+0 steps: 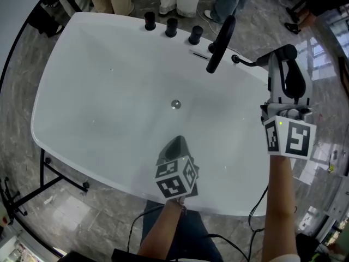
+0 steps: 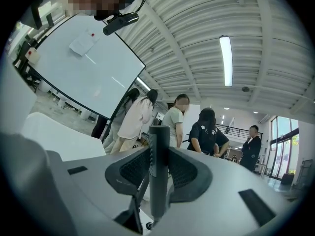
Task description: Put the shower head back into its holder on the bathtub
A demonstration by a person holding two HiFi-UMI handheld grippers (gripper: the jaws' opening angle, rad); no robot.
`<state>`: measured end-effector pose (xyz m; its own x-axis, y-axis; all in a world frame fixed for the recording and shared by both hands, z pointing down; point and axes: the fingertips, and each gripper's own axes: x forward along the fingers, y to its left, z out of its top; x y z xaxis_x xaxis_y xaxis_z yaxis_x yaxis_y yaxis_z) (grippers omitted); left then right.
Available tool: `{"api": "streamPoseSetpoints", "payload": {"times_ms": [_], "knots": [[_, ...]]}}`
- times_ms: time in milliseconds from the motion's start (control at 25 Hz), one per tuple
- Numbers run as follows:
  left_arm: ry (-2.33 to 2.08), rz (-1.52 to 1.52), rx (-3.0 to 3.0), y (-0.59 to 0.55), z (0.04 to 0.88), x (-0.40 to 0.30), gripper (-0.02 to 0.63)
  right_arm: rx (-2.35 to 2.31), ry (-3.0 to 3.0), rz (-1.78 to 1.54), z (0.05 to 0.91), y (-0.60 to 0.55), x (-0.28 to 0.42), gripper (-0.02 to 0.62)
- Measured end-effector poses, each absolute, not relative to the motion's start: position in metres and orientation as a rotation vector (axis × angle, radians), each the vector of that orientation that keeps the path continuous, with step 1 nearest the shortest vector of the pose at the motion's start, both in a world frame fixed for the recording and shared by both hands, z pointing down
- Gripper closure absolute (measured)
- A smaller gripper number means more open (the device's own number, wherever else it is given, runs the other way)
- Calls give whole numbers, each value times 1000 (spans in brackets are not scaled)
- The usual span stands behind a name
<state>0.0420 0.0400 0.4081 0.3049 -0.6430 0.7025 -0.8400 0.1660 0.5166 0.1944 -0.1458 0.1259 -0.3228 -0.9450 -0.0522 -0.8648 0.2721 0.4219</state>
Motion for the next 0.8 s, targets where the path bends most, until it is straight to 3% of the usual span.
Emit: {"api": "streamPoseSetpoints", "payload": {"times_ms": [800], "knots": [[-1389, 263, 1554, 33, 416, 40, 603, 1766, -2297, -456, 144, -171, 205, 471]]}}
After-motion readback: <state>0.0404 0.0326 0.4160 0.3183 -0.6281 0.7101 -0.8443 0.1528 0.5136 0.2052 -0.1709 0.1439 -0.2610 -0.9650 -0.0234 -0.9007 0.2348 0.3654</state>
